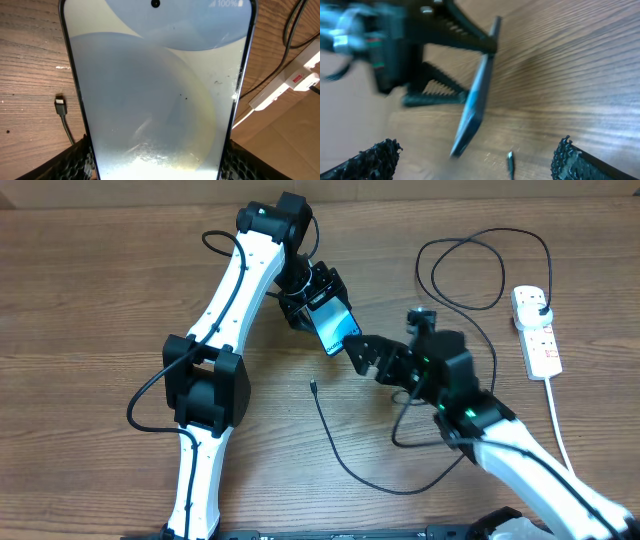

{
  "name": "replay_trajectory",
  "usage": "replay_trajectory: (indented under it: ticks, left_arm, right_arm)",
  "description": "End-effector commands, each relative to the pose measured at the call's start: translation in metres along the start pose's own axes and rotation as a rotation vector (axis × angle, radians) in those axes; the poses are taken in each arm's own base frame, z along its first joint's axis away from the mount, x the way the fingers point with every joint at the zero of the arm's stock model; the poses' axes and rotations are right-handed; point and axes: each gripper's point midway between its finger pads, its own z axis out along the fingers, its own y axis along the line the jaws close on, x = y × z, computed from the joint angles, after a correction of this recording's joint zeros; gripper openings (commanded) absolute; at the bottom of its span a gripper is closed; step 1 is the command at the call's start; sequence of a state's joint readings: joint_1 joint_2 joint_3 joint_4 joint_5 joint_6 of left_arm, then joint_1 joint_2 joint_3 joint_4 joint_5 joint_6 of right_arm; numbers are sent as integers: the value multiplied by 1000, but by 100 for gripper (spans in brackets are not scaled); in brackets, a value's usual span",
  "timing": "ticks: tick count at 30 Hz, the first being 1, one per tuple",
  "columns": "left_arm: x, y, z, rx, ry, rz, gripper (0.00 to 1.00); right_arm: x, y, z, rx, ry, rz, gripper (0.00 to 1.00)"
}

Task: Plug charger to phone and switch on socket
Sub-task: 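Move the right gripper to the phone and grasp its edge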

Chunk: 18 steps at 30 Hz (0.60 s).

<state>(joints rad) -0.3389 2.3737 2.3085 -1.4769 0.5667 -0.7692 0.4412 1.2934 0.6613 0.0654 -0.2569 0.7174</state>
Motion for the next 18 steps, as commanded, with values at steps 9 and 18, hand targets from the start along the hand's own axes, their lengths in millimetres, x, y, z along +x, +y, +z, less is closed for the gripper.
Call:
replay_trajectory:
  ticks: [9, 18]
  left_arm:
    - [4, -14, -7, 50, 3, -25, 4]
    - [3, -15, -7, 53, 1, -61, 4]
  right_arm:
    - [-17, 7, 54, 94, -56, 0, 93]
    - [-25, 2, 60, 123, -119, 82, 70]
